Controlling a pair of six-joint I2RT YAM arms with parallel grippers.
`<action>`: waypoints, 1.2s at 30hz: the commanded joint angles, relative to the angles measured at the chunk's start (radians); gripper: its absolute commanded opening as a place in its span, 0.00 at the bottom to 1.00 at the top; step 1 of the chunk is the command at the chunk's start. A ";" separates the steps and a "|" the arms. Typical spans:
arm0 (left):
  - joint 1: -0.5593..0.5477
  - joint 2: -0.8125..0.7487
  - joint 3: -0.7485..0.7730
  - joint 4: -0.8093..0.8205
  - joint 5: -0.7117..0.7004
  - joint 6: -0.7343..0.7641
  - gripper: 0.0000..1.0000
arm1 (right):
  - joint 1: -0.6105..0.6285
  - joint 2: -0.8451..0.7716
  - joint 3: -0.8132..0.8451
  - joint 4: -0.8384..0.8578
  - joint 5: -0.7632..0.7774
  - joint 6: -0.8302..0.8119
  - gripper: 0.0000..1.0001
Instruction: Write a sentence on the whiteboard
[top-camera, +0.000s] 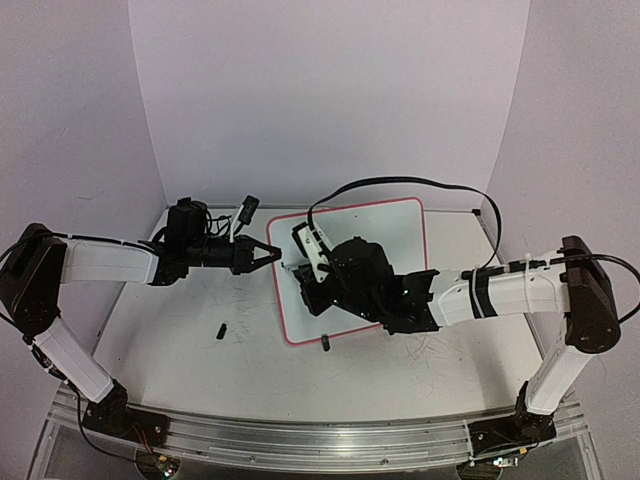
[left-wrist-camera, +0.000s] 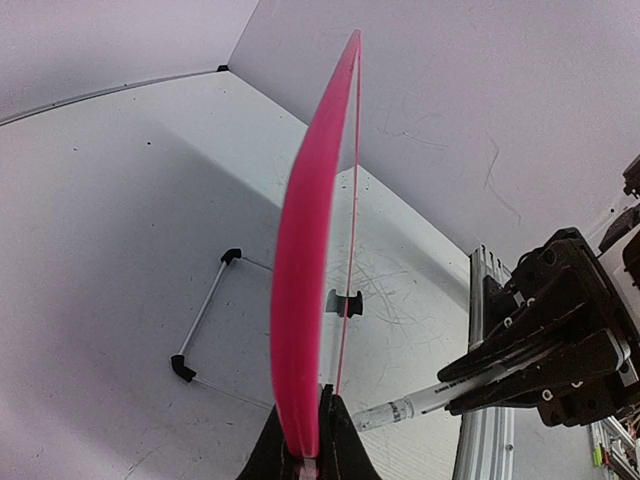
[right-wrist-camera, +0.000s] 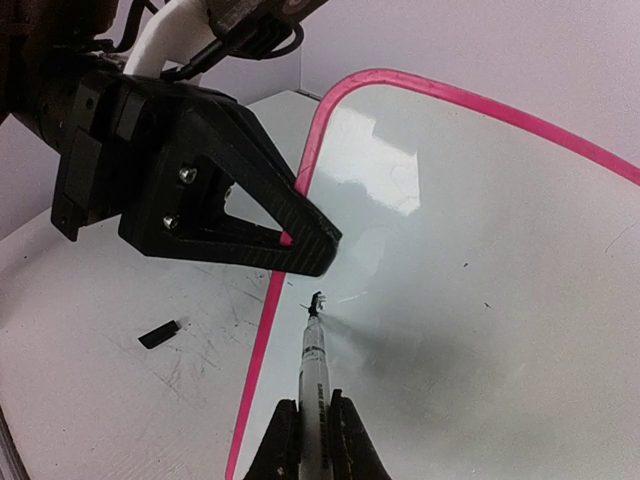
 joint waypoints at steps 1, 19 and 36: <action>0.001 -0.043 -0.005 0.009 -0.041 0.070 0.00 | -0.005 0.017 -0.015 -0.019 0.006 0.019 0.00; 0.002 -0.041 -0.002 0.008 -0.039 0.070 0.00 | 0.003 0.019 -0.046 -0.022 -0.024 0.049 0.00; 0.002 -0.044 -0.006 0.005 -0.041 0.070 0.00 | 0.009 0.028 -0.050 -0.022 -0.035 0.060 0.00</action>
